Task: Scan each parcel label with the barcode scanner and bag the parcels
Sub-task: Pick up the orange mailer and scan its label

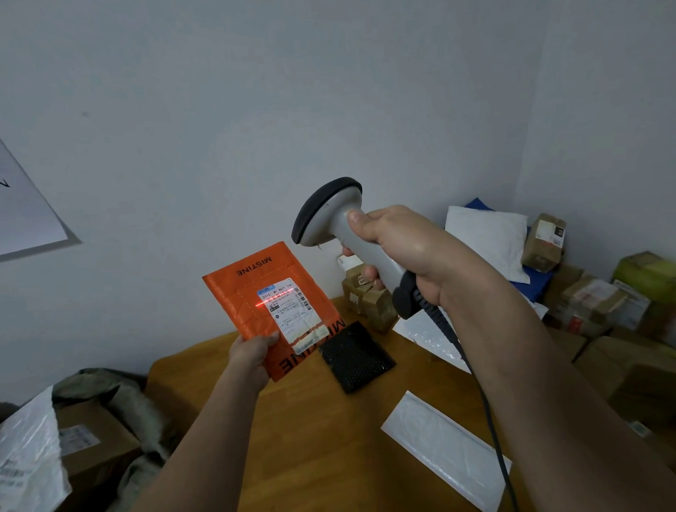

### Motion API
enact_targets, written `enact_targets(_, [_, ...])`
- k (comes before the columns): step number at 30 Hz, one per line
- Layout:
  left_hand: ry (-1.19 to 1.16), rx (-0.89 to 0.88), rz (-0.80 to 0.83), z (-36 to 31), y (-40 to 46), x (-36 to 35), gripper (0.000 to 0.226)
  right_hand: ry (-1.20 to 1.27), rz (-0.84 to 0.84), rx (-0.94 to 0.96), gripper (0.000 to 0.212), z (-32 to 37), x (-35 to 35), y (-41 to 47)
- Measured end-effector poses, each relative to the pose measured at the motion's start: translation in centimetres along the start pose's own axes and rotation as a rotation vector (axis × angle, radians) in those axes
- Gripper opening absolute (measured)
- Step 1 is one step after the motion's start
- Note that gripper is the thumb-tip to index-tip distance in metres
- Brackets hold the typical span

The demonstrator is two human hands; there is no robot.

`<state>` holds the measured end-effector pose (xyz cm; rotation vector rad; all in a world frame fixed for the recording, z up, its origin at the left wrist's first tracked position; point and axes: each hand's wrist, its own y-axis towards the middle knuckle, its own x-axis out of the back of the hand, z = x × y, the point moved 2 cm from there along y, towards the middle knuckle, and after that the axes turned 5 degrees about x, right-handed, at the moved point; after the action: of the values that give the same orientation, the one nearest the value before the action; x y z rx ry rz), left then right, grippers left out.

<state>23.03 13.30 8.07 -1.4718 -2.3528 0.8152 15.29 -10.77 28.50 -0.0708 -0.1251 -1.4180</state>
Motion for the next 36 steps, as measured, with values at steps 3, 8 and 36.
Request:
enact_targets(3, [-0.004, -0.003, 0.008, 0.2, 0.1, -0.3, 0.038, 0.019, 0.003, -0.007, 0.035, 0.0, 0.3, -0.1])
enact_targets(8, [-0.008, 0.000, 0.009, 0.4, 0.2, -0.7, 0.040, 0.025, -0.007, -0.027, 0.037, -0.2, 0.8, -0.4])
enact_targets(36, [-0.243, 0.062, 0.089, 5.6, -2.8, 16.8, 0.033, 0.129, 0.071, -0.397, 0.026, -18.8, -17.2, 4.5])
